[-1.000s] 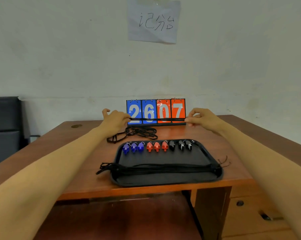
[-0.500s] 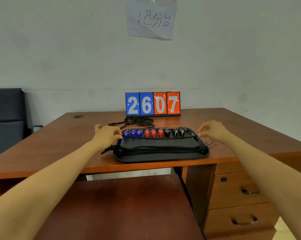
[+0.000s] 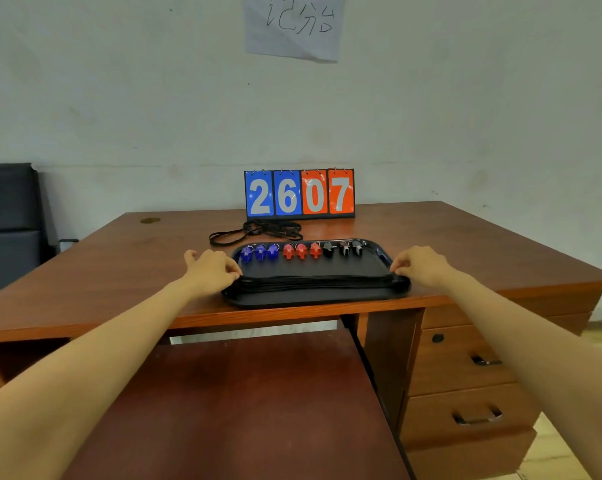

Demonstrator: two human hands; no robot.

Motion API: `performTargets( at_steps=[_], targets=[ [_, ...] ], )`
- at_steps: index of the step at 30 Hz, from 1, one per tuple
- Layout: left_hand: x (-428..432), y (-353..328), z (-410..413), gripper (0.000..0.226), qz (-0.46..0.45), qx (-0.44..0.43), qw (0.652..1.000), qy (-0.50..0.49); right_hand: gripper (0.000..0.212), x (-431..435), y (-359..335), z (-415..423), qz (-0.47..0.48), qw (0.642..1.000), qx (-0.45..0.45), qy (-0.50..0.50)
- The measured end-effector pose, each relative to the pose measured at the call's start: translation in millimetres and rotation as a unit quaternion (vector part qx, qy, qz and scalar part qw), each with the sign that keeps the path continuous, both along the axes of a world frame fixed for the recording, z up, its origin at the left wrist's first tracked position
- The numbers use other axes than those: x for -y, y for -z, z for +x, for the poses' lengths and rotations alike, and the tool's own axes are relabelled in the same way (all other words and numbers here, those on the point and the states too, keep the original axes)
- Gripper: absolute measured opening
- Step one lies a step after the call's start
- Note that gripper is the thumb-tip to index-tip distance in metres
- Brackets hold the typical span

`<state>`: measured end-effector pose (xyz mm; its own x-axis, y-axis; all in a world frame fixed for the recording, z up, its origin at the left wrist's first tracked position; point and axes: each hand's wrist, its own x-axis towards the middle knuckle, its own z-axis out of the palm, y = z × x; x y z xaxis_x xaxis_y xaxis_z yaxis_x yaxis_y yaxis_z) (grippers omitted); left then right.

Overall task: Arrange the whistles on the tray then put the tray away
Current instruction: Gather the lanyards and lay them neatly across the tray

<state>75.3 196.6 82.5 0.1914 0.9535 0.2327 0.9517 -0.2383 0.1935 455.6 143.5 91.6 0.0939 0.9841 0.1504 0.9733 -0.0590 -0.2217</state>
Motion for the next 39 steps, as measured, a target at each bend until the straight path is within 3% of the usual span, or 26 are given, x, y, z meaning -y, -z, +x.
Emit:
performTargets(
  at_steps=[7,14,23,33,39],
  targets=[
    [8.4,1.0,10.0,0.03,0.062,-0.024,0.997,0.043,0.028,-2.8,3.5,-5.2,0.024,0.994,0.095,-0.044],
    [21.3,4.1,26.7,0.047,-0.005,-0.091,0.992,0.087,0.037,4.3,9.3,-22.2,-0.026,0.984,0.153,-0.082],
    [17.8,6.0,27.7,0.04,-0.023,-0.097,0.99,0.1,0.035,0.8,6.5,-26.4,-0.026,0.989,0.121,-0.08],
    [-53.9,-41.8,29.7,0.032,0.052,-0.001,0.998,0.022,0.036,-74.7,-36.1,-90.1,0.039,0.987,0.0,-0.153],
    [-135.0,-50.4,14.7,0.033,-0.038,-0.022,0.999,-0.003,0.035,-164.3,-45.7,-130.9,0.013,0.984,0.018,-0.175]
  ],
)
